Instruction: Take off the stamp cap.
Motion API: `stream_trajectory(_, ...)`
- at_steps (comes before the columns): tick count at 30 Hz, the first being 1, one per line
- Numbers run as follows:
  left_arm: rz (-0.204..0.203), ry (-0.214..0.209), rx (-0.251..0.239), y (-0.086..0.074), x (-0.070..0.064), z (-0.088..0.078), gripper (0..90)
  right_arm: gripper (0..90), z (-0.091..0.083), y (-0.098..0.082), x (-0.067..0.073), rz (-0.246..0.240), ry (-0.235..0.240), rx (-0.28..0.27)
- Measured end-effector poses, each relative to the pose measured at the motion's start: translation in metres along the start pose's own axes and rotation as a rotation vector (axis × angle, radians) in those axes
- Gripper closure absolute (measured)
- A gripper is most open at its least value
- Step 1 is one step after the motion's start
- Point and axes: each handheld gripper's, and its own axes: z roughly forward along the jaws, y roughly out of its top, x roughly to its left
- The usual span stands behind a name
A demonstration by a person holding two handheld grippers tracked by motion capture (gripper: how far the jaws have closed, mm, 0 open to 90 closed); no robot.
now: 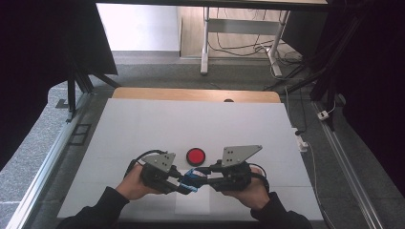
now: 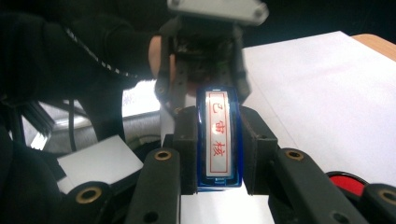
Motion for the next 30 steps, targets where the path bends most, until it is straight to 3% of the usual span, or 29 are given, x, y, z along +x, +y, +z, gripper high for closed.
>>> stream_trajectory(4, 0.001, -0.008, 0.006, -0.001, 0.000, 0.002, 69.4, 71.2, -0.005, -0.001, -0.004, 0.009, -0.017, -0.009)
stream_trajectory(7, -0.005, 0.010, 0.010, -0.002, 0.000, 0.002, 69.3, 71.1, -0.004, -0.001, -0.003, -0.001, -0.020, 0.000)
stream_trajectory(12, -0.052, 0.036, 0.013, -0.003, -0.003, -0.002, 69.1, 71.0, -0.005, -0.001, -0.002, -0.012, -0.045, -0.002)
stream_trajectory(24, -0.158, 0.200, 0.068, -0.007, -0.019, -0.019, 69.0, 71.0, -0.009, -0.003, -0.005, 0.026, -0.083, -0.014)
stream_trajectory(30, -0.189, 0.290, 0.053, -0.011, -0.032, -0.028, 68.9, 71.0, -0.010, -0.004, -0.005, 0.016, -0.095, 0.002)
